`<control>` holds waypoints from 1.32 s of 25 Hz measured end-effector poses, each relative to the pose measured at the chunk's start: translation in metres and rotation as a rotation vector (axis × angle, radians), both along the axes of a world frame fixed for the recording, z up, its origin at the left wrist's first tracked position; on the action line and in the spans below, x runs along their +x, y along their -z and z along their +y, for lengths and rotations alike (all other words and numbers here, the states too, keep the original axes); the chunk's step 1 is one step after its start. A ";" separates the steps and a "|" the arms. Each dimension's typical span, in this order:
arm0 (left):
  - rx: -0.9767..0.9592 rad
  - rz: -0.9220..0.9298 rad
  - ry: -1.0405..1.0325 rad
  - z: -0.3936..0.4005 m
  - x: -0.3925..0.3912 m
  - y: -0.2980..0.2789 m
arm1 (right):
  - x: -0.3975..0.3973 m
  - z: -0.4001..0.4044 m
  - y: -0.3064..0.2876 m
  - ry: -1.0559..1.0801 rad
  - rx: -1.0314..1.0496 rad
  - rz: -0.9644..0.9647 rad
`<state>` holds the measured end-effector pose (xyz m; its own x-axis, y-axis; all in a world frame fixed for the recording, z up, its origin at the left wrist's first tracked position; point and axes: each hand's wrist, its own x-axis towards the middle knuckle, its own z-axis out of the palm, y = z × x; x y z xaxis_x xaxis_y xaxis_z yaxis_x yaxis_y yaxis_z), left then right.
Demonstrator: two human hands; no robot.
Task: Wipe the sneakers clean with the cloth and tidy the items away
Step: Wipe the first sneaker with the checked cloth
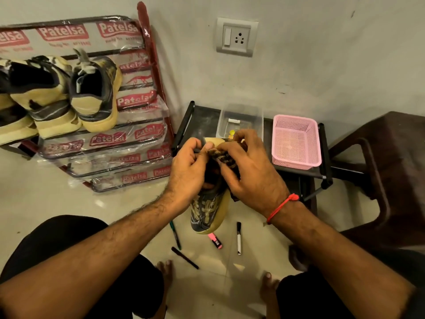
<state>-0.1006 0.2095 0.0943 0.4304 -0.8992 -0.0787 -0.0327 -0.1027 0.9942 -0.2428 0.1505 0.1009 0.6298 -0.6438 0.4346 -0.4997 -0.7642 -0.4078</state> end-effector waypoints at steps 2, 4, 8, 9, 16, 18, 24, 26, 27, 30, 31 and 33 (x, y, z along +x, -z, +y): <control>0.016 0.037 -0.065 -0.003 0.006 -0.001 | 0.003 0.006 0.009 -0.057 -0.019 0.011; 0.045 0.059 -0.147 -0.006 0.016 -0.002 | 0.008 0.016 0.019 -0.151 -0.003 0.070; 0.075 0.009 -0.055 -0.003 0.020 -0.007 | 0.011 0.011 0.013 -0.137 -0.037 -0.002; 0.076 0.040 -0.019 -0.003 0.016 -0.009 | 0.010 0.005 0.007 -0.093 -0.056 -0.055; 0.038 -0.024 0.068 0.004 0.003 -0.015 | 0.001 -0.010 0.005 0.029 -0.029 -0.227; 0.042 -0.016 -0.040 0.000 0.015 -0.015 | 0.008 0.010 0.020 -0.064 -0.009 -0.181; 0.063 0.076 -0.076 -0.007 0.024 -0.020 | 0.019 0.011 0.011 -0.052 -0.022 -0.207; 0.089 0.119 -0.021 -0.006 0.018 -0.021 | 0.013 -0.014 -0.007 0.071 -0.026 -0.303; 0.093 0.124 0.003 -0.004 0.014 -0.021 | 0.010 -0.023 -0.012 0.109 -0.024 -0.326; 0.071 0.128 -0.003 -0.002 0.013 -0.020 | 0.007 -0.021 -0.004 0.099 0.004 -0.293; 0.072 0.122 -0.026 -0.002 0.016 -0.019 | 0.007 -0.013 0.002 0.065 0.021 -0.276; 0.081 0.154 -0.092 -0.003 0.024 -0.017 | 0.009 0.002 0.015 -0.002 0.054 -0.249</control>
<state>-0.0770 0.2065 0.1114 0.4874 -0.8450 -0.2203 0.1326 -0.1777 0.9751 -0.2342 0.1523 0.0860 0.5089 -0.6693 0.5413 -0.3771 -0.7386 -0.5588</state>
